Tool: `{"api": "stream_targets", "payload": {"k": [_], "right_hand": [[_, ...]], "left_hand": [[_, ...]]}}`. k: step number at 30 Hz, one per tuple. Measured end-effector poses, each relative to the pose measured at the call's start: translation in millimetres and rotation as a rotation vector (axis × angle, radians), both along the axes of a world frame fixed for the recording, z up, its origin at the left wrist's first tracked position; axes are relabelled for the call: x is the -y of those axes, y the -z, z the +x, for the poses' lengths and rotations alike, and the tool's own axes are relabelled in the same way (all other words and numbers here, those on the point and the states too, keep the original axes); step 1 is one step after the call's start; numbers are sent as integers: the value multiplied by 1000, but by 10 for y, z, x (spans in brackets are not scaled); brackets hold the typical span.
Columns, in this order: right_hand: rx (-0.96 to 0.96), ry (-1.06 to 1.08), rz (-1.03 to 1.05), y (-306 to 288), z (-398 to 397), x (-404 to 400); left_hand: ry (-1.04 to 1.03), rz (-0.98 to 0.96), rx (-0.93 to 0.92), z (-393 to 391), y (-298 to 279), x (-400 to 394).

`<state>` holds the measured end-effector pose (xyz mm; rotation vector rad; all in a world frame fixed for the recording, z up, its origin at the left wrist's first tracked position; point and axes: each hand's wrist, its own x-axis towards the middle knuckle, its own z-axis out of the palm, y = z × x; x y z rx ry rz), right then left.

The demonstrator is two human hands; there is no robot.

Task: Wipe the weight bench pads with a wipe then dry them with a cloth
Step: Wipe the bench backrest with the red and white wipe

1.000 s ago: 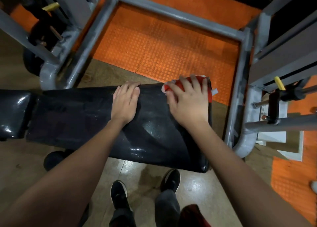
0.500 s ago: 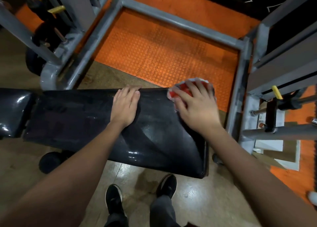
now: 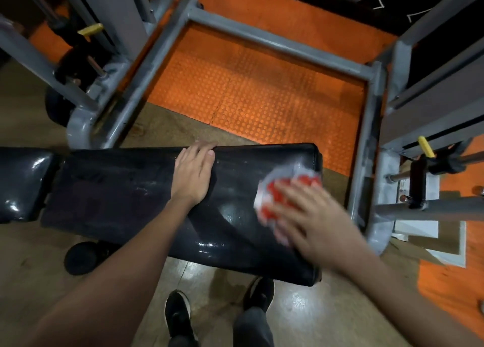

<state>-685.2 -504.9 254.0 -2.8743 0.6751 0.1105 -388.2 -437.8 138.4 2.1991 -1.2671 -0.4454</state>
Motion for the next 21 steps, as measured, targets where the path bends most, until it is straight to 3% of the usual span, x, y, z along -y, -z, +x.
{"api": "stream_targets", "payload": {"k": [4, 7, 9, 15, 18, 21], "right_hand": [[39, 317, -92, 188, 841, 567], [29, 302, -120, 312, 1205, 236], [72, 206, -88, 310, 1118, -194], [-128, -116, -45, 184, -75, -1102], [-41, -64, -30, 41, -364, -768], [72, 96, 4, 2, -153, -206]], "left_hand": [[-2, 5, 5, -5, 14, 4], [2, -10, 8, -8, 9, -1], [6, -9, 4, -1, 8, 1], [-2, -9, 0, 3, -17, 17], [-12, -5, 6, -1, -21, 14], [-14, 1, 7, -4, -13, -7]]}}
